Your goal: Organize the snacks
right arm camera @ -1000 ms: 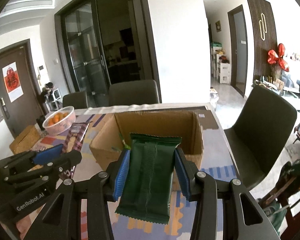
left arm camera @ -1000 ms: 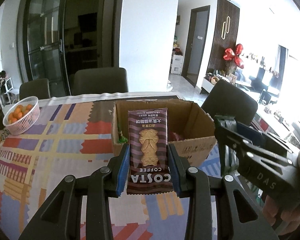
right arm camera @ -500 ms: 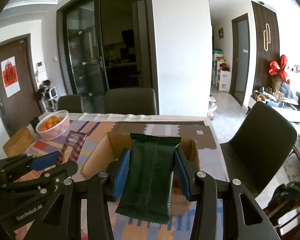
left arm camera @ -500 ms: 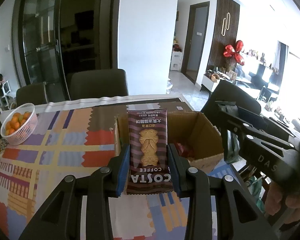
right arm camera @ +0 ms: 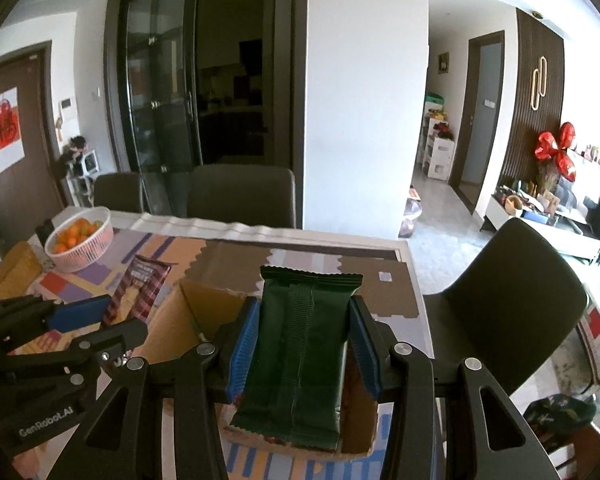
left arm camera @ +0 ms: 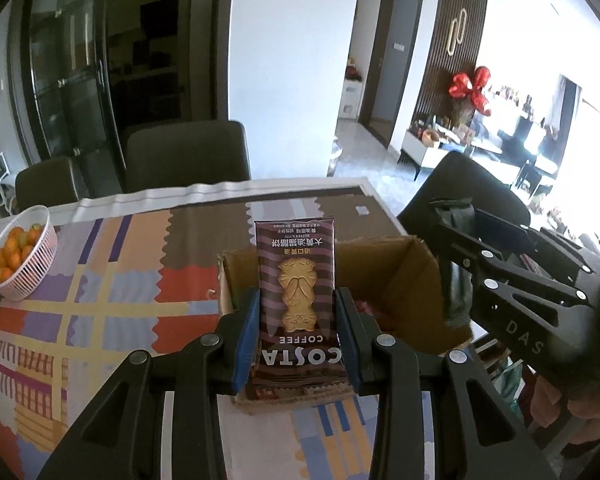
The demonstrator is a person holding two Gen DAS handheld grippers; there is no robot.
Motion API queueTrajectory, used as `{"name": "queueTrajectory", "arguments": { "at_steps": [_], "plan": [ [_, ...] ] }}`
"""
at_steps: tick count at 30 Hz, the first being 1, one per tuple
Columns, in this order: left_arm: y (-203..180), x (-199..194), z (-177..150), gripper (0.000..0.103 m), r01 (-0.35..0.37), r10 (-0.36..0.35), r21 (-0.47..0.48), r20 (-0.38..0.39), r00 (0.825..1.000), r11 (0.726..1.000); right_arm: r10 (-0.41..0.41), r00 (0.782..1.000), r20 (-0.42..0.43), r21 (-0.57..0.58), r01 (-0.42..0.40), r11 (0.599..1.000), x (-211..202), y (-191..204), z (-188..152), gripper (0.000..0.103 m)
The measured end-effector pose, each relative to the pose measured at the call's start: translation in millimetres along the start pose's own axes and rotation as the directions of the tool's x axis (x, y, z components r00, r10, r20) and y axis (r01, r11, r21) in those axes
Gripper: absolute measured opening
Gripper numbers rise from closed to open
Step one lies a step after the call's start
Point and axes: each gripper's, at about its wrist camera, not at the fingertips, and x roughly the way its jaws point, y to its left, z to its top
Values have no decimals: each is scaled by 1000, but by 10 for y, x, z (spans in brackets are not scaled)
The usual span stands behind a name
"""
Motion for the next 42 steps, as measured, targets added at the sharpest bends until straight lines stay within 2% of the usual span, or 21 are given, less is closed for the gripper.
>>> {"name": "queueTrajectory", "arguments": {
  "at_steps": [6, 8, 10, 13, 16, 20, 27, 33, 38, 42],
  "plan": [
    [-28, 290, 33, 37, -42, 42, 17, -52, 998, 999, -3, 997, -71, -1, 3, 1000, 250, -60, -17, 45],
    [-22, 390, 30, 43, -41, 42, 15, -74, 996, 999, -3, 996, -90, 8, 4, 1000, 334, -84, -38, 45],
    [-16, 450, 5, 46, -85, 86, 22, -82, 993, 996, 7, 994, -110, 11, -6, 1000, 385, -96, -87, 46],
    [-13, 436, -60, 56, -113, 116, 41, -70, 991, 993, 9, 991, -130, 28, -5, 1000, 373, -130, -178, 46],
    [-18, 346, -127, 60, -137, 139, 38, -48, 989, 990, 0, 991, -130, 24, 4, 1000, 326, -130, -241, 52],
    [-30, 166, -209, 66, -155, 155, 36, -5, 988, 987, 2, 993, -118, 32, 2, 999, 203, -120, -342, 57],
    [-35, -221, -405, 73, -163, 162, 8, 76, 984, 987, -18, 998, -54, 30, 19, 999, -107, -87, -454, 72],
    [-66, -560, -600, 83, -184, 182, 0, 148, 972, 983, -42, 999, 14, 34, 42, 999, -456, -50, -550, 84],
    [-109, -815, -839, 94, -189, 186, -6, 200, 962, 982, -49, 997, 65, 50, 46, 998, -736, -18, -683, 88],
    [-144, -987, -1045, 97, -203, 201, -12, 225, 954, 979, -46, 995, 88, 55, 41, 998, -931, 21, -833, 89]
  ]
}}
